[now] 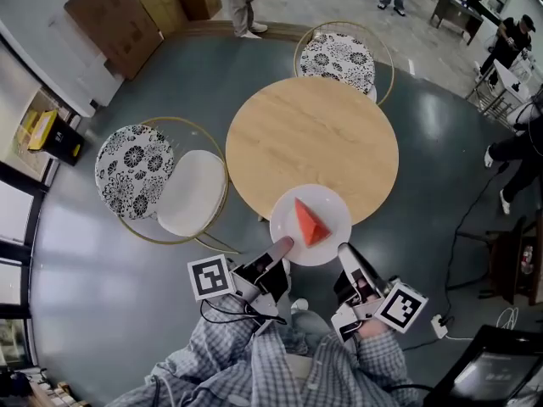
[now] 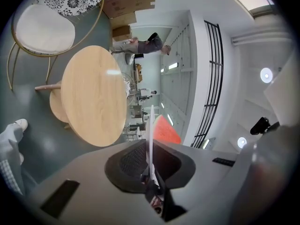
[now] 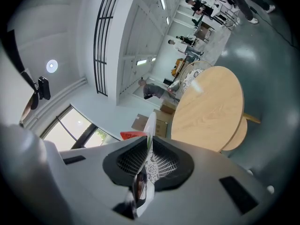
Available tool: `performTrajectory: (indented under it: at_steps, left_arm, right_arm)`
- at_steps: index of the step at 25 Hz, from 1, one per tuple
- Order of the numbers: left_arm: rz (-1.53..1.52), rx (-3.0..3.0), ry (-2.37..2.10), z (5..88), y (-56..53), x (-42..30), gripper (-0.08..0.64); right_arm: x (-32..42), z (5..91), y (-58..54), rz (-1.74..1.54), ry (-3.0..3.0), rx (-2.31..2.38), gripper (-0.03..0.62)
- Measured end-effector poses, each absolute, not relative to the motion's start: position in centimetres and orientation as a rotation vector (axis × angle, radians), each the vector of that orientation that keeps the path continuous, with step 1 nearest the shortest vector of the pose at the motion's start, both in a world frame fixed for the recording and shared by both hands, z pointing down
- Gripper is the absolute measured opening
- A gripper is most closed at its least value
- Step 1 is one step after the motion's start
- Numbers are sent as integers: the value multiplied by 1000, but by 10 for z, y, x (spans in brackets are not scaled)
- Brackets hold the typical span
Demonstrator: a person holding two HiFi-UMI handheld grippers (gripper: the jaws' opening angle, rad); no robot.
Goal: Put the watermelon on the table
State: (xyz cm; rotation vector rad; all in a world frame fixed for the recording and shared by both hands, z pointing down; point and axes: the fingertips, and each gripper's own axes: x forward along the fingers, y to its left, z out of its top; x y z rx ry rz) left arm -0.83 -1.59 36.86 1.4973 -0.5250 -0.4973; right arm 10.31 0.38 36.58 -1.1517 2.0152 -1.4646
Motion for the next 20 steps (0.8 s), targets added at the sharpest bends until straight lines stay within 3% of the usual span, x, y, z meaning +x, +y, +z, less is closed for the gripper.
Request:
performTrajectory:
  at_steps: [20]
  left_arm:
    - [-363, 1475, -481, 432, -101, -19, 25]
  right_arm:
    - [91, 429, -70, -1570, 1900, -1312, 43]
